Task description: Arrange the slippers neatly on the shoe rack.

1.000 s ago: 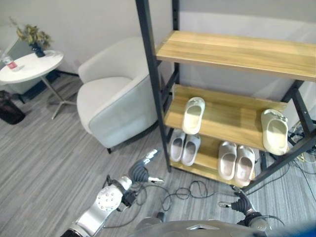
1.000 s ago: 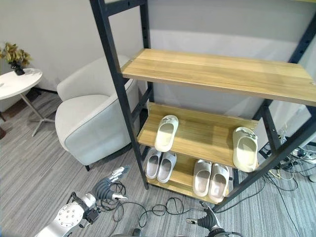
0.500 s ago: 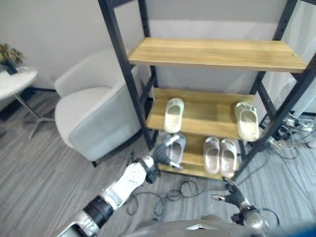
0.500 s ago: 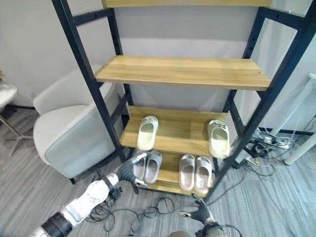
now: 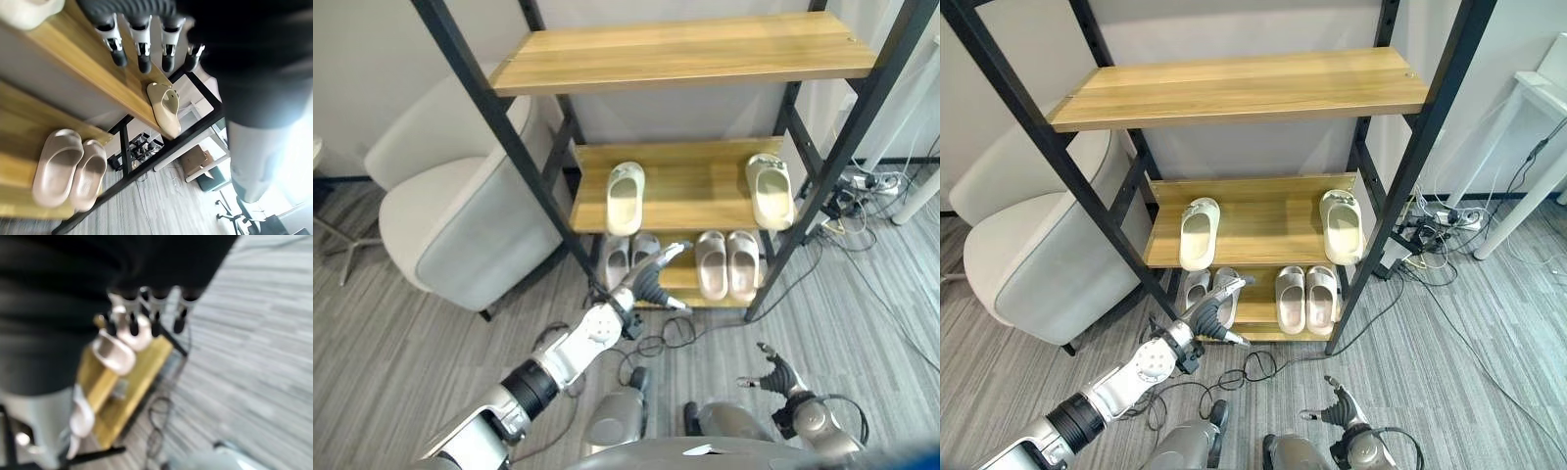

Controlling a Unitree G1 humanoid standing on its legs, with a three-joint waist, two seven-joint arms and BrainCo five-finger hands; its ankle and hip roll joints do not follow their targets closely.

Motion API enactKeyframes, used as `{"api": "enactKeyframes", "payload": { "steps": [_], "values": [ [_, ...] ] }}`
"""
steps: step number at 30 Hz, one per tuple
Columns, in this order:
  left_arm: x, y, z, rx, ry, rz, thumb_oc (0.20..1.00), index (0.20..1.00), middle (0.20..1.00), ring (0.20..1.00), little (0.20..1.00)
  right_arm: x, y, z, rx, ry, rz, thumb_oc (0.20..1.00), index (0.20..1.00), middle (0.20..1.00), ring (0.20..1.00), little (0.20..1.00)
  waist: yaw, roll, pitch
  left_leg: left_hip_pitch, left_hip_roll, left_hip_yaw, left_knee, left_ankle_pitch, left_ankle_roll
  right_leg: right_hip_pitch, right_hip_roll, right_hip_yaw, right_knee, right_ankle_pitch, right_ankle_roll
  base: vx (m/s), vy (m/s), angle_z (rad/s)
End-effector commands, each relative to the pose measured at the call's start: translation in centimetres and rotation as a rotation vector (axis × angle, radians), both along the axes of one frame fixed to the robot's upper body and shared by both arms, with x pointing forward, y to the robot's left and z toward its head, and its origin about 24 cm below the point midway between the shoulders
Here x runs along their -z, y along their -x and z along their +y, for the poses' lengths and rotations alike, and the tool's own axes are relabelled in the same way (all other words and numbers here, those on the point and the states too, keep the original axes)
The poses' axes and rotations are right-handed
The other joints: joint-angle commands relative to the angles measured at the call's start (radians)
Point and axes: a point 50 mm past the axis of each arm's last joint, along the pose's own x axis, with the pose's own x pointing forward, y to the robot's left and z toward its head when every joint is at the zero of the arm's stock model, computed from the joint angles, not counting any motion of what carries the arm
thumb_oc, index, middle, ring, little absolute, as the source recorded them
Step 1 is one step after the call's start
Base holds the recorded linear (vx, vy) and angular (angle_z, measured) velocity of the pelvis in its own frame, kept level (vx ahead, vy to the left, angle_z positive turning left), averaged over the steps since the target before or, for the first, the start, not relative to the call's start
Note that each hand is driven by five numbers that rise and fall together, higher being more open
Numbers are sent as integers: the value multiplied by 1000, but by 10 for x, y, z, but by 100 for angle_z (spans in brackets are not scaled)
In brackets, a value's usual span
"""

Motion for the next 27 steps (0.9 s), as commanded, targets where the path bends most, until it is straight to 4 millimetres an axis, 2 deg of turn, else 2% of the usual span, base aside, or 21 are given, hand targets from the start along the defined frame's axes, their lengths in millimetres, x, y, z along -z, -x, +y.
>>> {"api": "enactKeyframes", "payload": {
  "steps": [1, 2, 6, 8, 13, 18, 20, 21, 27],
  "values": [
    [-22, -4, -6, -10, 60, -130, 1000, 1000, 1000, 1000, 1000, -2, 1, 14, -28, -37, -34, 1000, 1000, 1000, 1000, 1000, -30, 1, -50, -118, -18, 12, 3, 112, 23, 165, -39, 42, -206, 5, 133, 200, 172, -62],
    [-22, -4, 0, -33, 48, -145, 1000, 1000, 1000, 1000, 1000, 2, 6, 16, -21, -49, -14, 1000, 1000, 1000, 1000, 1000, -27, 2, -61, -94, -19, 28, 0, 93, 36, 177, -55, 55, -210, 0, 138, 124, 106, -35],
    [-20, -3, 15, -101, 48, -146, 1000, 1000, 1000, 1000, 1000, 3, 10, 18, -7, -65, -3, 1000, 1000, 1000, 1000, 1000, -14, -6, -75, -80, -28, 36, -4, 76, 51, 186, -72, 55, -219, -5, 144, 95, 81, -16],
    [-25, -5, 26, -158, 30, -194, 1000, 1000, 1000, 1000, 1000, 5, 11, 18, 6, -76, 4, 1000, 1000, 1000, 1000, 1000, -4, -12, -84, -78, -39, 37, -1, 63, 58, 192, -84, 45, -228, -6, 148, 84, 68, 8],
    [-36, -10, 36, -206, 10, -278, 1000, 1000, 1000, 1000, 1000, 7, 14, 19, 5, -78, 20, 1000, 1000, 1000, 1000, 1000, -2, -17, -94, -75, -47, 38, 1, 50, 63, 200, -95, 39, -238, -8, 151, 52, 43, 8],
    [-56, -19, 51, -284, -3, -401, 1000, 1000, 1000, 1000, 1000, 12, 21, 19, -5, -63, 55, 1000, 1000, 1000, 1000, 1000, 1, -18, -117, -68, -55, 41, -1, 34, 68, 203, -109, 42, -257, -1, 159, 52, 49, 1],
    [-57, -21, 55, -305, -17, -414, 1000, 1000, 1000, 1000, 1000, 13, 23, 18, -1, -58, 64, 1000, 1000, 1000, 1000, 1000, 2, -19, -121, -65, -56, 42, -2, 32, 69, 203, -111, 43, -259, 1, 161, 65, 60, -1],
    [-58, -27, 72, -379, -58, -430, 1000, 1000, 1000, 1000, 1000, 15, 26, 15, -5, -45, 83, 1000, 1000, 1000, 1000, 1000, 0, -19, -133, -60, -56, 48, -5, 25, 71, 205, -115, 48, -266, 3, 164, 56, 39, -2],
    [-60, -34, 84, -442, -96, -448, 1000, 1000, 1000, 1000, 1000, 19, 33, 12, -17, -24, 114, 1000, 1000, 1000, 1000, 1000, -7, -19, -144, -56, -56, 57, -12, 18, 74, 202, -121, 54, -271, 7, 169, 47, 35, -4]
  ]
}}
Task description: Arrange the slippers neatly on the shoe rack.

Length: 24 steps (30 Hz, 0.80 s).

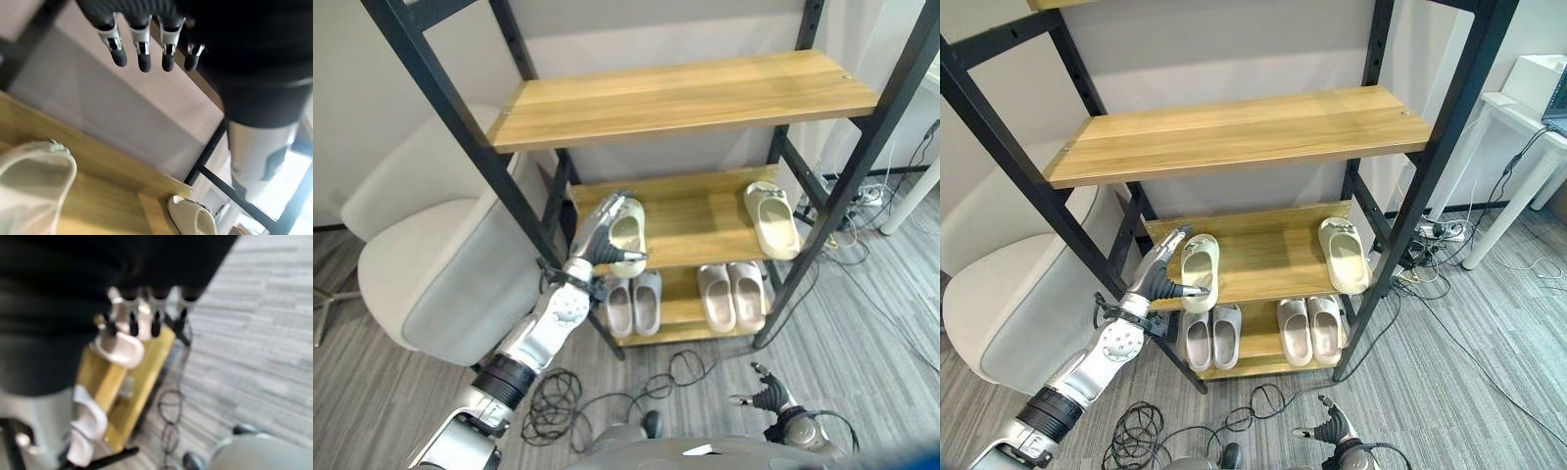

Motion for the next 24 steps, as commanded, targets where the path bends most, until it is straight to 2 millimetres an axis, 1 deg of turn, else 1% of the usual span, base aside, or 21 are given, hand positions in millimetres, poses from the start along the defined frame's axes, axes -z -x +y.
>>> {"api": "enactKeyframes", "payload": {
  "steps": [1, 2, 3, 5, 6, 7, 9, 10, 11, 12, 14, 17, 18, 21, 24],
  "values": [
    [-22, -12, 8, -43, -45, -121, 1000, 1000, 1000, 1000, 1000, 3, 22, 2, -48, 0, 33, 1000, 1000, 1000, 1000, 1000, -17, -14, -25, -130, -13, 1, 80, 4, -15, 122, -46, 8, -129, 8, 87, 65, 45, -4],
    [-22, -17, 9, -59, -58, -117, 1000, 1000, 1000, 1000, 1000, 4, 24, 1, -51, 7, 44, 1000, 1000, 1000, 1000, 1000, -22, -11, -31, -129, -13, 4, 73, 2, -13, 119, -47, 11, -132, 9, 90, 66, 45, -4],
    [-22, -17, 9, -59, -58, -117, 1000, 1000, 1000, 1000, 1000, 4, 24, 1, -51, 7, 44, 1000, 1000, 1000, 1000, 1000, -22, -11, -31, -129, -13, 5, 72, 3, -13, 118, -47, 11, -132, 9, 90, 53, 48, -5],
    [-16, -24, 6, -77, -84, -90, 1000, 1000, 1000, 1000, 1000, 5, 26, -2, -59, 19, 51, 1000, 1000, 1000, 1000, 1000, -34, -7, -35, -130, -14, 10, 62, 1, -10, 111, -50, 18, -136, 10, 93, 38, 42, -7],
    [-16, -24, 5, -76, -84, -91, 1000, 1000, 1000, 1000, 1000, 4, 25, -2, -58, 19, 50, 1000, 1000, 1000, 1000, 1000, -32, -7, -35, -132, -14, 10, 62, 1, -10, 110, -50, 18, -136, 11, 94, 31, 49, -8],
    [-13, -30, 1, -84, -113, -81, 1000, 1000, 1000, 1000, 1000, 4, 23, -4, -62, 30, 46, 1000, 1000, 1000, 1000, 1000, -42, -3, -33, -137, -14, 12, 58, 0, -9, 100, -52, 23, -138, 12, 97, 25, 63, -14],
    [-11, -40, 2, -121, -145, -73, 1000, 1000, 1000, 1000, 1000, 2, 21, -8, -59, 48, 34, 1000, 1000, 1000, 1000, 1000, -53, -1, -28, -152, -13, 16, 56, -3, -7, 81, -57, 29, -140, 15, 104, 31, 69, -13],
    [-12, -43, 2, -134, -146, -74, 1000, 1000, 1000, 1000, 1000, 2, 20, -9, -57, 54, 28, 1000, 1000, 1000, 1000, 1000, -56, -6, -26, -155, -19, 18, 57, -13, -6, 80, -63, 30, -141, 11, 105, 20, 38, -7],
    [-12, -46, 3, -147, -159, -75, 1000, 1000, 1000, 1000, 1000, 1, 19, -11, -56, 58, 24, 1000, 1000, 1000, 1000, 1000, -58, -7, -24, -162, -18, 19, 57, -15, -5, 73, -64, 33, -142, 13, 107, -15, 19, -9],
    [-13, -46, 3, -147, -159, -77, 1000, 1000, 1000, 1000, 1000, 1, 18, -10, -56, 58, 22, 1000, 1000, 1000, 1000, 1000, -55, -4, -24, -169, -14, 20, 58, -6, -7, 66, -60, 36, -141, 20, 108, 5, 29, -6],
    [-17, -51, 4, -166, -183, -91, 1000, 1000, 1000, 1000, 1000, 1, 18, -13, -56, 73, 18, 1000, 1000, 1000, 1000, 1000, -60, -13, -20, -182, -20, 24, 65, -28, -2, 56, -71, 43, -146, 15, 113, 34, 38, -5],
    [-19, -53, 6, -182, -192, -100, 1000, 1000, 1000, 1000, 1000, 1, 18, -15, -54, 87, 18, 1000, 1000, 1000, 1000, 1000, -58, -17, -15, -196, -20, 28, 73, -34, 0, 45, -74, 50, -146, 20, 117, 12, 30, -9],
    [-21, -56, 9, -198, -219, -112, 1000, 1000, 1000, 1000, 1000, 1, 17, -17, -53, 100, 14, 1000, 1000, 1000, 1000, 1000, -56, -20, -12, -208, -21, 33, 78, -39, 1, 36, -76, 59, -148, 23, 120, 5, 29, -11],
    [-20, -58, 13, -222, -226, -103, 1000, 1000, 1000, 1000, 1000, 0, 15, -19, -49, 110, 9, 1000, 1000, 1000, 1000, 1000, -53, -24, -10, -220, -22, 37, 80, -44, 2, 24, -78, 65, -150, 28, 124, 16, 31, -11],
    [-26, -62, 20, -262, -229, -120, 1000, 1000, 1000, 1000, 1000, -1, 11, -22, -46, 129, -2, 1000, 1000, 1000, 1000, 1000, -47, -32, -2, -244, -22, 44, 93, -54, 2, 0, -81, 73, -149, 36, 128, 8, 25, -7]
  ]
}}
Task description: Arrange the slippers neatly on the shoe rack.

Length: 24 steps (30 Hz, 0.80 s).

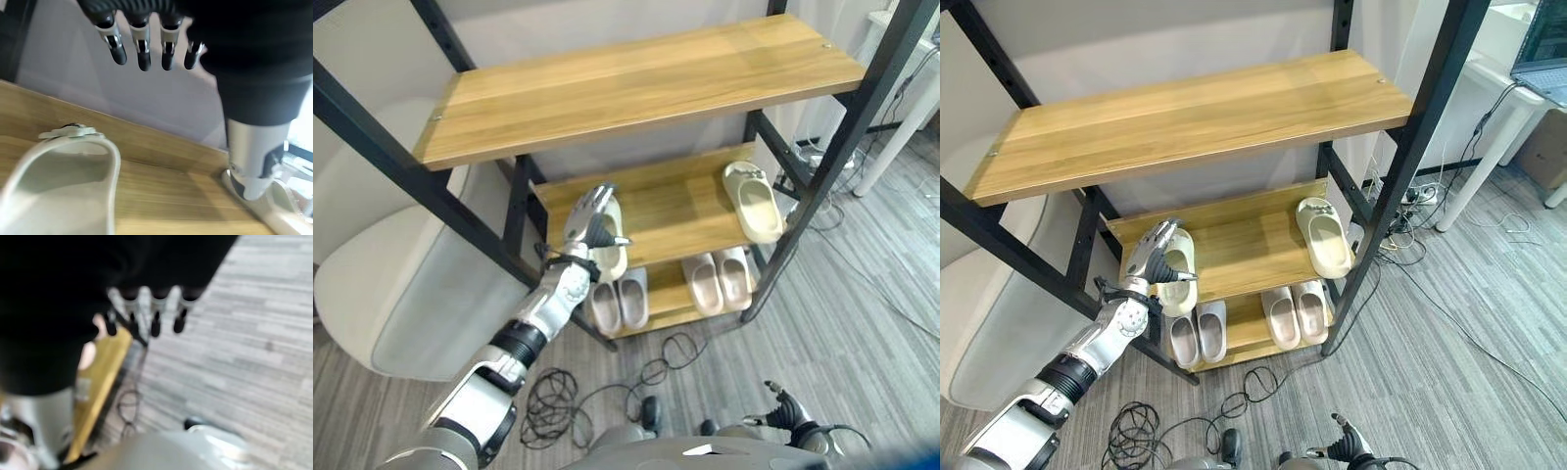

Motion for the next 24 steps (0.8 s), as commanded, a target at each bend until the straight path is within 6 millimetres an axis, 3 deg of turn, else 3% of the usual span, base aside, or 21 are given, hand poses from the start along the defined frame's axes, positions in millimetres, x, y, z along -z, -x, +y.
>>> {"api": "enactKeyframes", "payload": {
  "steps": [1, 7, 12, 24],
  "values": [
    [-40, -21, 13, -67, -23, -171, 1000, 1000, 1000, 1000, 1000, -7, -10, -1, -32, 21, -67, 1000, 1000, 1000, 1000, 1000, 3, -34, 24, -141, -26, -19, 131, -65, -20, 125, -76, 9, -117, 17, 107, -2, 24, -8],
    [-51, -27, 21, -98, -88, -207, 1000, 1000, 1000, 1000, 1000, -9, -15, 0, -48, 35, -84, 1000, 1000, 1000, 1000, 1000, 10, -44, 37, -174, -28, -9, 146, -78, -18, 99, -77, 16, -119, 22, 111, 0, 20, -10],
    [-62, -34, 24, -153, -25, -238, 1000, 1000, 1000, 1000, 1000, -13, -24, 2, -66, 40, -123, 1000, 1000, 1000, 1000, 1000, 13, -56, 50, -213, -33, -8, 158, -83, -16, 68, -79, 18, -120, 30, 115, 0, 0, -1],
    [-80, -42, 40, -229, -140, -291, 1000, 1000, 1000, 1000, 1000, -21, -37, -7, -56, 90, -183, 1000, 1000, 1000, 1000, 1000, 22, -70, 86, -254, -37, 0, 162, -86, -11, 25, -80, 11, -122, 49, 125, 0, 5, -1]
  ]
}}
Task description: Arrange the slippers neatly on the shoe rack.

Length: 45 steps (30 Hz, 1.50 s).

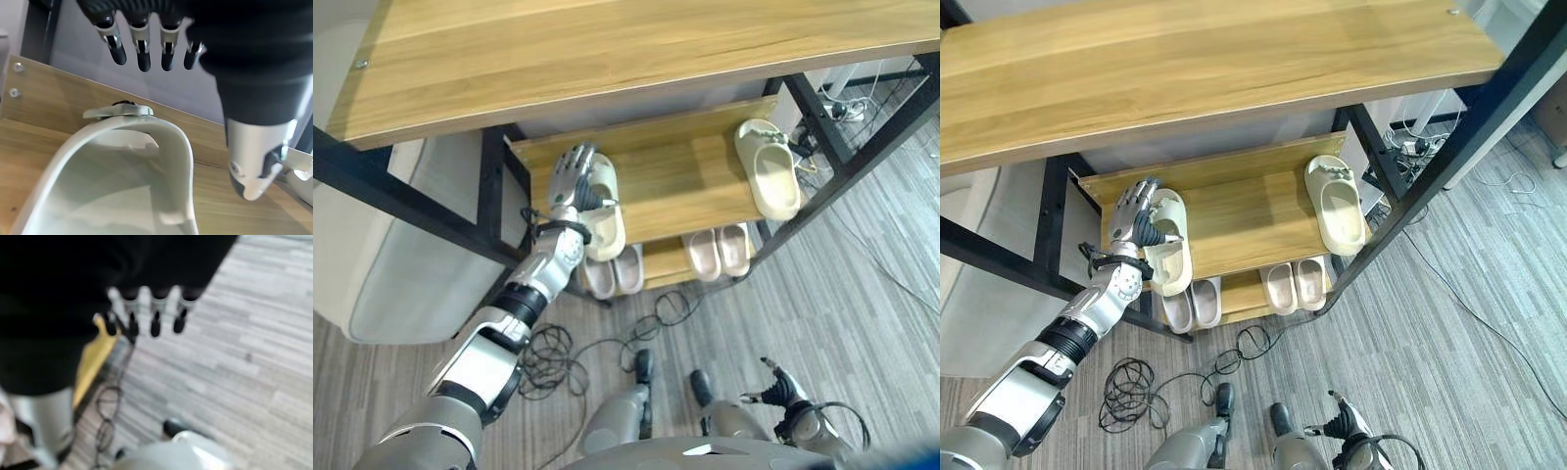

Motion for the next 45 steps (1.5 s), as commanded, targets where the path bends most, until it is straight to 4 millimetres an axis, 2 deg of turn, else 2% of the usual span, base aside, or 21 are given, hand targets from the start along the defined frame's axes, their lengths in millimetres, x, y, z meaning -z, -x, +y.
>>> {"api": "enactKeyframes", "payload": {
  "steps": [1, 6, 14, 18, 28, 32, 34, 35, 36, 37, 45],
  "values": [
    [-33, -9, 30, -105, -74, -130, 1000, 1000, 1000, 1000, 1000, -11, -6, -13, 10, 31, -81, 1000, 1000, 1000, 1000, 1000, -3, -24, -2, -149, -35, -24, 161, -93, -23, 104, -65, -17, -51, -11, 96, 10, 20, -3],
    [-42, -8, 36, -114, -112, -160, 1000, 1000, 1000, 1000, 1000, -10, -3, -12, 16, 28, -76, 1000, 1000, 1000, 1000, 1000, 10, -30, 0, -163, -36, -24, 169, -97, -24, 100, -66, -25, -56, -6, 99, 5, 9, -5],
    [-45, -10, 39, -128, -147, -161, 1000, 1000, 1000, 1000, 1000, -10, -6, -9, 9, 23, -89, 1000, 1000, 1000, 1000, 1000, 19, -36, 2, -177, -37, -27, 177, -102, -24, 92, -64, -32, -57, -4, 100, 0, 0, 0],
    [-57, -12, 44, -150, -160, -191, 1000, 1000, 1000, 1000, 1000, -10, -5, -7, -1, 21, -90, 1000, 1000, 1000, 1000, 1000, 19, -37, 2, -184, -37, -28, 178, -102, -24, 88, -67, -37, -60, -4, 101, 0, 0, 0],
    [-64, -21, 42, -180, -207, -195, 1000, 1000, 1000, 1000, 1000, -11, -11, -7, -8, 38, -107, 1000, 1000, 1000, 1000, 1000, 4, -34, 13, -194, -37, -22, 166, -93, -23, 73, -67, -43, -57, 3, 102, 0, 0, 0],
    [-72, -28, 53, -234, -235, -175, 1000, 1000, 1000, 1000, 1000, -10, -12, -8, -22, 48, -100, 1000, 1000, 1000, 1000, 1000, -9, -38, 19, -200, -35, -13, 166, -92, -22, 61, -66, -42, -53, 11, 107, -2, 2, -2],
    [-77, -31, 52, -237, -291, -177, 736, 736, 736, 736, 736, -11, -13, -10, -18, 50, -106, 1000, 1000, 1000, 1000, 1000, -11, -38, 25, -206, -34, -12, 168, -92, -22, 56, -68, -44, -51, 15, 110, 0, 0, 0],
    [-78, -33, 51, -237, -360, -170, 539, 539, 539, 539, 539, -11, -14, -9, -17, 49, -109, 1000, 1000, 1000, 1000, 1000, -14, -37, 29, -209, -33, -11, 170, -92, -22, 53, -67, -44, -50, 15, 111, 0, 0, 0],
    [-79, -33, 51, -236, -362, -171, 432, 432, 432, 432, 432, -11, -14, -9, -16, 48, -110, 1000, 1000, 1000, 1000, 1000, -13, -38, 30, -210, -33, -12, 170, -92, -22, 52, -67, -45, -49, 15, 111, 0, 0, 0],
    [-78, -34, 49, -227, -468, -155, 200, 200, 200, 200, 200, -14, -20, -11, -13, 47, -131, 1000, 1000, 1000, 1000, 1000, -14, -37, 40, -213, -34, -9, 174, -94, -22, 50, -69, -46, -47, 16, 113, 0, 0, 0],
    [-96, -43, 24, -176, -632, -195, 200, 200, 200, 200, 200, -18, -30, -8, -10, 24, -168, 1000, 1000, 1000, 1000, 1000, -11, -38, 65, -227, -36, -3, 182, -94, -21, 38, -67, -51, -41, 19, 114, 0, 0, 0]
  ]
}}
